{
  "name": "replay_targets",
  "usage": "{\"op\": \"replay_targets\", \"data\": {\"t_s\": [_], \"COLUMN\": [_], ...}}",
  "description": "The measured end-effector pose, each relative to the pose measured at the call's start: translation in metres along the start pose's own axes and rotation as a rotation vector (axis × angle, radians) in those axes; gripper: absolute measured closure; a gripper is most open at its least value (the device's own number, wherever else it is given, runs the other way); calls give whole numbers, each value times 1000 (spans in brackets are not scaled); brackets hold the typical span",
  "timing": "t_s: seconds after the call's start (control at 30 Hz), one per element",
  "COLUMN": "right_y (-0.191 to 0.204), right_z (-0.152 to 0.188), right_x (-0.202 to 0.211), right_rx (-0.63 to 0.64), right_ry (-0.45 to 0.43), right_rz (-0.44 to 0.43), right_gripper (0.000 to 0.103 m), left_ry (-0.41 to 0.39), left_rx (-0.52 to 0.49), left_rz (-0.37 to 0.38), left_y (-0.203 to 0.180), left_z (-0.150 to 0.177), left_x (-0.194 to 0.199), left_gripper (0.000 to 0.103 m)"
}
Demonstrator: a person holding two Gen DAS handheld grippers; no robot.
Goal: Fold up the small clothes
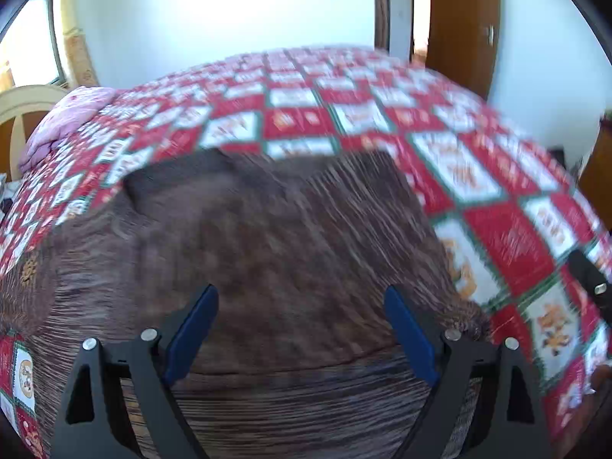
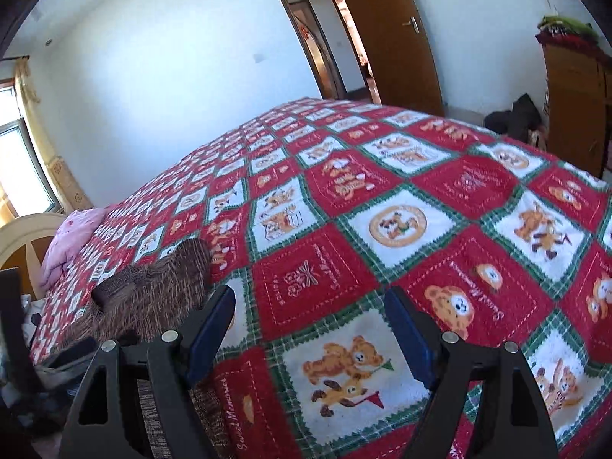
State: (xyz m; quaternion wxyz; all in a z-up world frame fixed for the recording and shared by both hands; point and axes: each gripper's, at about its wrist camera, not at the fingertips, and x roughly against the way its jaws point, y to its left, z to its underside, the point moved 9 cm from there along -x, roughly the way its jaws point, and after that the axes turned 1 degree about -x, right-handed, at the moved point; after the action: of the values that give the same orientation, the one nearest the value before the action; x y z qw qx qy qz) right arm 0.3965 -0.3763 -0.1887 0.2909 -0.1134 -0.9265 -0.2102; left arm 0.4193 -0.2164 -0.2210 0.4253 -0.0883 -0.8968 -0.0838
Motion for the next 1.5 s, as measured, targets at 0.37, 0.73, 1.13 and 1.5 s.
{"op": "replay_targets", "data": {"t_s": [0.37, 0.73, 1.13, 1.5], "right_y": [48, 131, 127, 130], "right_z": [16, 100, 119, 121], "right_x": [5, 3, -1, 3], "right_rx": [184, 539, 625, 636], "right_ry": [10, 212, 239, 237], "right_rz": [-110, -308, -215, -224], "right_gripper": [22, 22, 22, 22], "left_ry": [-48, -41, 4, -96], "left_rx": [44, 312, 832, 983], "left_rz": [59, -267, -320, -145], "left_y": [23, 281, 452, 466], "left_z": [13, 67, 173, 150], "left_x": [30, 60, 80, 65], "left_gripper": [10, 1, 12, 32]}}
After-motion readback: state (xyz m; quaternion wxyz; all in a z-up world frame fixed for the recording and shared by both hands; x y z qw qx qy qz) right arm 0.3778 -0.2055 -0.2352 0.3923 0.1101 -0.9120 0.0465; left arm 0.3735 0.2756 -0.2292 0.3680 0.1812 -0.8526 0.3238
